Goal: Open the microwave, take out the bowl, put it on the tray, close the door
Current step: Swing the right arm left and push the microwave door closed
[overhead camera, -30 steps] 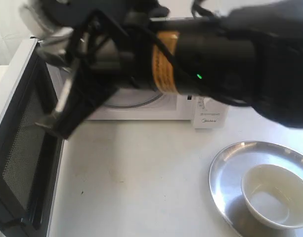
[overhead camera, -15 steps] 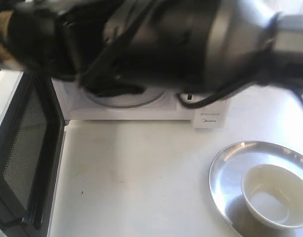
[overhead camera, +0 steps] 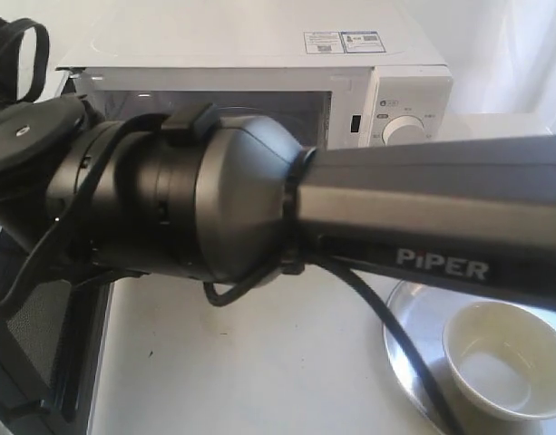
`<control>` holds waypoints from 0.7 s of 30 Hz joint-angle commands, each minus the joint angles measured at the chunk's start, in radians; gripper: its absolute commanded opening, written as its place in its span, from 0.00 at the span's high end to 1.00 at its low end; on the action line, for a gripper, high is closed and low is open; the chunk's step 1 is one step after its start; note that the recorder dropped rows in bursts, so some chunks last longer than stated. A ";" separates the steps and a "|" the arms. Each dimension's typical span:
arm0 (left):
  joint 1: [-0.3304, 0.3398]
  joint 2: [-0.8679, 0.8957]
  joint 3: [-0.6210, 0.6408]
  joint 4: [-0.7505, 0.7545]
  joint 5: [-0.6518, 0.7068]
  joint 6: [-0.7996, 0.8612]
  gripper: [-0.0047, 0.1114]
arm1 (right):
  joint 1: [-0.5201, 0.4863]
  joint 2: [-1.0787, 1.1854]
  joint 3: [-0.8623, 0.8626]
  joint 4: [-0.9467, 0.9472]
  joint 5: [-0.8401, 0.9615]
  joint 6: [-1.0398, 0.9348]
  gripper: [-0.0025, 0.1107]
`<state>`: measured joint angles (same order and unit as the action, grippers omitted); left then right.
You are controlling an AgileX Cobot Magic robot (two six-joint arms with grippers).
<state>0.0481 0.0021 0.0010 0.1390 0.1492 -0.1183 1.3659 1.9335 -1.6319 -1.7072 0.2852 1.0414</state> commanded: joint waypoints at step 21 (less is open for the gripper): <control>-0.001 -0.002 -0.001 -0.004 0.004 -0.006 0.96 | -0.261 0.022 0.008 0.345 0.936 -0.546 0.98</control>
<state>0.0481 0.0021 0.0010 0.1390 0.1495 -0.1183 1.1470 1.9880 -1.6224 -1.3394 1.2389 0.4540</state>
